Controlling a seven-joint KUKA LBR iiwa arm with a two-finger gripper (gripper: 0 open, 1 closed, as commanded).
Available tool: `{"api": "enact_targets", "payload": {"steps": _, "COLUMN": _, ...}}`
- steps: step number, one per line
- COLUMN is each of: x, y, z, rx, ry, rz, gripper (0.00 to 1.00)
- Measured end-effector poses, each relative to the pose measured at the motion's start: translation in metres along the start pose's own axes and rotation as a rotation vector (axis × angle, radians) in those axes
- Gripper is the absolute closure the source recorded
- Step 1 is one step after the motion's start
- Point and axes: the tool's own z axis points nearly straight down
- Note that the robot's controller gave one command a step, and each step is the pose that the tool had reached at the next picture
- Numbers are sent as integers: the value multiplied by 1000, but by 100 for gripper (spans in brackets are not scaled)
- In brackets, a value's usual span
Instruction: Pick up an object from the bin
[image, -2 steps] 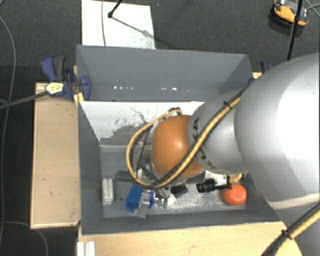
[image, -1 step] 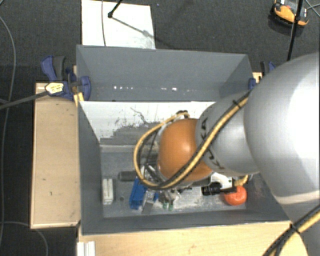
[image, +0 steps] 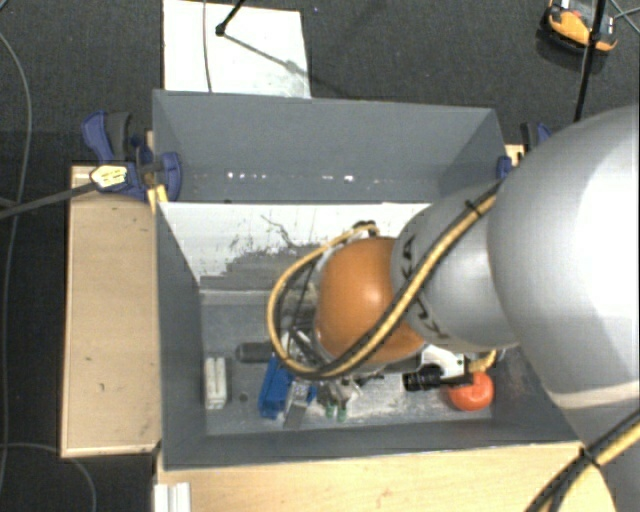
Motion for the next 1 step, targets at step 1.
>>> {"api": "enact_targets", "payload": {"steps": 1, "x": 1, "y": 0, "z": -4, "rx": 0, "ry": 1, "rz": 0, "gripper": 100}}
